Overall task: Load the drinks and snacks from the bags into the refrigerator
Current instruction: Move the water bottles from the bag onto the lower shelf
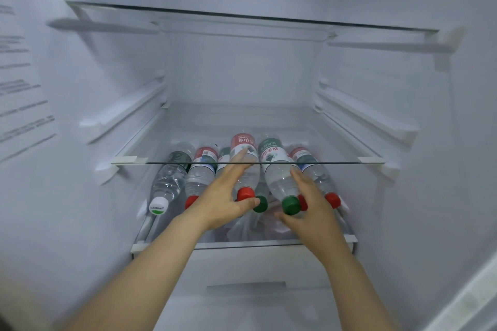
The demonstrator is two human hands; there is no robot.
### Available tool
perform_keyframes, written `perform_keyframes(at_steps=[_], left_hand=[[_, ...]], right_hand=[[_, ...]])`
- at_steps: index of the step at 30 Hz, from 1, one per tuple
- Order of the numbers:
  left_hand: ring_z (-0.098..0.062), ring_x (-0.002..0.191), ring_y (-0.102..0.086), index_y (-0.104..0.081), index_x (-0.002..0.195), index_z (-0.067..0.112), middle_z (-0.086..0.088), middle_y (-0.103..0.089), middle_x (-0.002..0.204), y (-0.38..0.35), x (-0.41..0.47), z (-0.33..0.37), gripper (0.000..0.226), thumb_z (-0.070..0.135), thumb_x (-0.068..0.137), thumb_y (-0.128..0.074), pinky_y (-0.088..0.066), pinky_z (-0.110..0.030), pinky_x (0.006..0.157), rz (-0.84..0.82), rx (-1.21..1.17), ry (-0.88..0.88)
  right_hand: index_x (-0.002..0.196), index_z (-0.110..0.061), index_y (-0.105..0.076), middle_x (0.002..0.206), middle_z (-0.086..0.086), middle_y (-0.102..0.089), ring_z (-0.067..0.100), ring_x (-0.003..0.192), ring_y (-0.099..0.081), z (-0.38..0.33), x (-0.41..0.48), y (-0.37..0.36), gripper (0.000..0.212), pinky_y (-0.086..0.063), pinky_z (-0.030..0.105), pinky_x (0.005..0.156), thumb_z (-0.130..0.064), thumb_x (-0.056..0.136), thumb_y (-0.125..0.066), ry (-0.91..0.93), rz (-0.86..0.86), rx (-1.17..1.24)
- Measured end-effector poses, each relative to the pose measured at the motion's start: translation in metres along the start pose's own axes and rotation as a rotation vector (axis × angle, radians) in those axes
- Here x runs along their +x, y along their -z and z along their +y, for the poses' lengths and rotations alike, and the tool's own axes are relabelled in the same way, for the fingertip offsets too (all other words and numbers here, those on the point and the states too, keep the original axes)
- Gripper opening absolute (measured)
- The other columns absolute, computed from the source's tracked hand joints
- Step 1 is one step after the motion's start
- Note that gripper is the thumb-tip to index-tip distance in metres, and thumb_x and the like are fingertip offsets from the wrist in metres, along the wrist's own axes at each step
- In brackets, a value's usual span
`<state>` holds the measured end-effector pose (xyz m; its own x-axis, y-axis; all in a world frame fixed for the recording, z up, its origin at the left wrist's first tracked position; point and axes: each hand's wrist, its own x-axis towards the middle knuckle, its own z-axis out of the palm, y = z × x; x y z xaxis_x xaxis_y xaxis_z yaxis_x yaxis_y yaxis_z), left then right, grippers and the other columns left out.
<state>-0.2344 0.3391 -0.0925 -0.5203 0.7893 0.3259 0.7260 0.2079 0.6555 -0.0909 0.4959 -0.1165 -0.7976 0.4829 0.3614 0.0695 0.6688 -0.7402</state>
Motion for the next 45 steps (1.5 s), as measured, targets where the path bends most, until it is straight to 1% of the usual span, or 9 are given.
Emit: perform_keyframes(at_steps=[3, 9, 16, 21, 28, 31, 36, 41, 45], left_hand=[[0.001, 0.142, -0.011, -0.020, 0.145, 0.045, 0.032, -0.001, 0.153, -0.001, 0.000, -0.001, 0.078, 0.035, 0.084, -0.068, -0.024, -0.030, 0.114, 0.009, 0.004, -0.005], [0.000, 0.142, -0.013, -0.026, 0.143, 0.046, 0.030, -0.006, 0.154, -0.001, 0.005, -0.004, 0.076, 0.034, 0.082, -0.069, -0.024, -0.032, 0.114, 0.024, -0.038, -0.001], [-0.002, 0.142, -0.012, -0.027, 0.143, 0.043, 0.024, -0.006, 0.156, 0.000, 0.018, -0.006, 0.076, 0.032, 0.082, -0.070, -0.022, -0.031, 0.113, 0.027, -0.049, 0.037], [0.000, 0.140, -0.010, -0.028, 0.143, 0.041, 0.022, -0.006, 0.157, -0.004, 0.027, -0.009, 0.077, 0.032, 0.080, -0.071, -0.019, -0.027, 0.109, 0.055, -0.048, 0.046], [-0.002, 0.142, -0.008, -0.025, 0.145, 0.038, 0.020, -0.004, 0.158, -0.006, 0.038, -0.013, 0.077, 0.030, 0.083, -0.069, -0.017, -0.025, 0.108, 0.079, -0.032, 0.055], [-0.006, 0.145, -0.005, -0.021, 0.146, 0.039, 0.019, 0.001, 0.158, -0.010, 0.042, -0.015, 0.078, 0.033, 0.084, -0.067, -0.016, -0.027, 0.111, 0.091, -0.019, 0.062], [-0.007, 0.145, -0.001, -0.014, 0.150, 0.035, 0.016, 0.005, 0.159, -0.019, 0.040, -0.019, 0.081, 0.039, 0.086, -0.063, -0.014, -0.033, 0.116, 0.161, 0.005, 0.074], [-0.013, 0.147, 0.000, -0.004, 0.149, 0.044, 0.014, 0.004, 0.159, -0.028, 0.027, -0.018, 0.082, 0.054, 0.086, -0.056, -0.013, -0.042, 0.119, 0.249, 0.015, 0.118], [-0.019, 0.147, -0.002, -0.003, 0.150, 0.037, 0.009, -0.012, 0.158, -0.031, 0.003, -0.017, 0.085, 0.045, 0.087, -0.060, -0.019, -0.046, 0.118, 0.220, -0.001, 0.182]], right_hand=[[0.147, -0.039, -0.031, 0.151, -0.022, -0.029, -0.005, 0.133, -0.028, -0.005, -0.003, 0.010, 0.093, -0.027, 0.020, 0.107, -0.019, 0.072, -0.083, -0.052, -0.051, 0.070], [0.146, -0.037, -0.034, 0.152, -0.019, -0.031, -0.005, 0.133, -0.027, -0.006, 0.007, 0.010, 0.088, -0.026, 0.020, 0.106, -0.024, 0.072, -0.082, -0.053, -0.051, 0.063], [0.144, -0.035, -0.037, 0.149, -0.009, -0.040, 0.014, 0.138, -0.035, 0.001, 0.033, -0.007, 0.077, -0.035, 0.032, 0.105, -0.044, 0.077, -0.073, -0.100, 0.031, 0.080], [0.134, -0.047, -0.037, 0.131, -0.020, -0.049, 0.005, 0.124, -0.042, 0.000, 0.038, -0.014, 0.060, -0.037, 0.024, 0.097, -0.046, 0.082, -0.068, -0.068, 0.059, 0.137], [0.129, -0.046, -0.035, 0.131, -0.022, -0.041, -0.002, 0.122, -0.035, -0.002, 0.043, -0.019, 0.053, -0.032, 0.018, 0.096, -0.040, 0.086, -0.065, -0.026, 0.064, 0.153], [0.140, -0.040, -0.035, 0.145, -0.014, -0.040, 0.003, 0.131, -0.033, 0.002, 0.043, -0.023, 0.062, -0.033, 0.027, 0.107, -0.047, 0.085, -0.063, -0.018, 0.083, 0.139], [0.141, -0.037, -0.037, 0.149, -0.008, -0.039, 0.010, 0.137, -0.033, 0.005, 0.043, -0.025, 0.068, -0.035, 0.037, 0.112, -0.057, 0.081, -0.058, -0.036, 0.084, 0.121], [0.143, -0.037, -0.035, 0.151, -0.008, -0.037, 0.012, 0.141, -0.030, 0.011, 0.043, -0.029, 0.065, -0.033, 0.042, 0.114, -0.044, 0.085, -0.065, -0.047, 0.092, 0.065], [0.148, -0.029, -0.031, 0.154, -0.004, -0.033, 0.014, 0.143, -0.027, 0.015, 0.039, -0.028, 0.069, -0.030, 0.041, 0.116, -0.028, 0.089, -0.066, -0.070, 0.119, -0.001]])
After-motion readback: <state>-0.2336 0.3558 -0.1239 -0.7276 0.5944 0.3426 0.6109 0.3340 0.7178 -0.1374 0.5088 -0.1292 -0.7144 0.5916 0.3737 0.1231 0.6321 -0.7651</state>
